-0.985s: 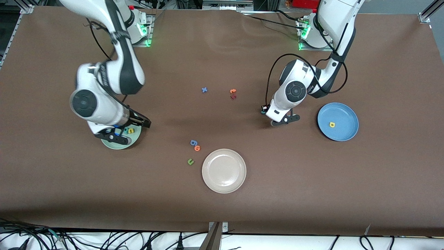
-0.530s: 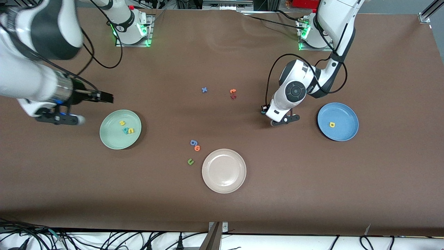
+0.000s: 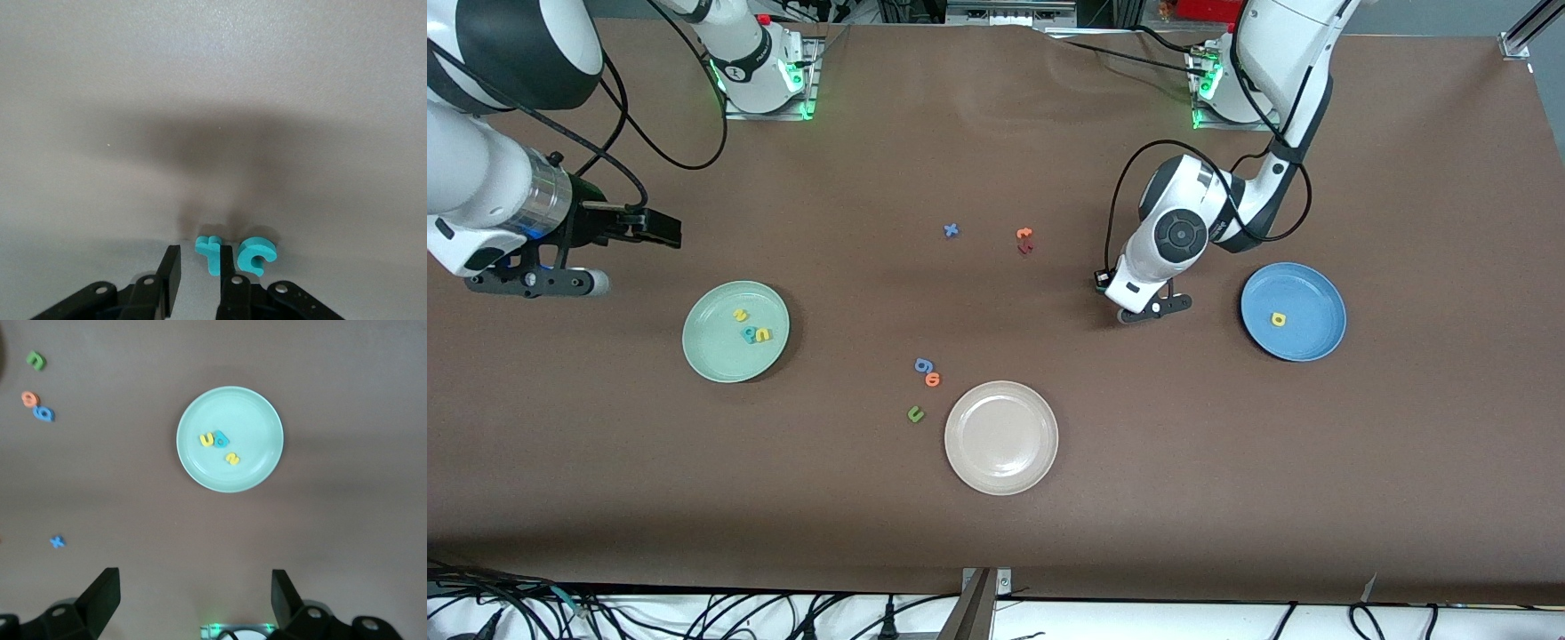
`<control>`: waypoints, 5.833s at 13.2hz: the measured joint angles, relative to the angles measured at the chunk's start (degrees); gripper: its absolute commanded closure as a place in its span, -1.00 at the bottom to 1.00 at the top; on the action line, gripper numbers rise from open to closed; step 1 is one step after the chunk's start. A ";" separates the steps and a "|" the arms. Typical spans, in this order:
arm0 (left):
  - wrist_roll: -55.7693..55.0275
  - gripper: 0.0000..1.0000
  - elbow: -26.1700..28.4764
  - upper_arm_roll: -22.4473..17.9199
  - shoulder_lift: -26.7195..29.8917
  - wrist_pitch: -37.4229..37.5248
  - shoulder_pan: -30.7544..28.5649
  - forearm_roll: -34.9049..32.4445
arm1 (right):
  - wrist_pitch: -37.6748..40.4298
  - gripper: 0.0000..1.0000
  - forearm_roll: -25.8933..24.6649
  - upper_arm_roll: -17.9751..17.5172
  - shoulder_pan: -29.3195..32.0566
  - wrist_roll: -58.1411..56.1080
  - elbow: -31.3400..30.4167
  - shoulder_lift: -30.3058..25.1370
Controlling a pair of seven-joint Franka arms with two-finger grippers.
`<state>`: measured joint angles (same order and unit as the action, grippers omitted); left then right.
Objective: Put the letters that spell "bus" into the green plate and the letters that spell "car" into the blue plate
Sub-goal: 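Return the right gripper to rest while the left gripper grasps the teal 1, then lower the teal 1 onto the blue plate and open the left gripper, then move the left gripper back to the teal C and lower onto it, then grasp the teal C with the left gripper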
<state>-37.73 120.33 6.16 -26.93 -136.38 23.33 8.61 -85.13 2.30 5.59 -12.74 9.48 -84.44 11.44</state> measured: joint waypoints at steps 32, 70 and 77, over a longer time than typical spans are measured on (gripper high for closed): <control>59.49 0.74 3.60 -18.11 2.45 1.59 -13.19 -3.01 | -8.77 -1.00 -3.03 -11.74 14.96 1.16 -9.36 -10.91; 24.69 -0.34 4.67 -0.02 0.46 -11.83 2.92 -13.22 | -7.55 -1.00 -3.03 -11.65 15.02 1.11 -9.35 -10.68; 24.69 0.24 4.61 0.12 0.11 -13.19 2.93 -16.93 | -7.39 -1.00 -3.03 -11.65 15.02 1.11 -9.35 -10.68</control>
<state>-13.03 124.94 6.28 -26.81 -149.57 26.27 -8.32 -92.51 -0.73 -6.06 2.28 10.58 -93.79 0.76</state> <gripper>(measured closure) 0.463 0.000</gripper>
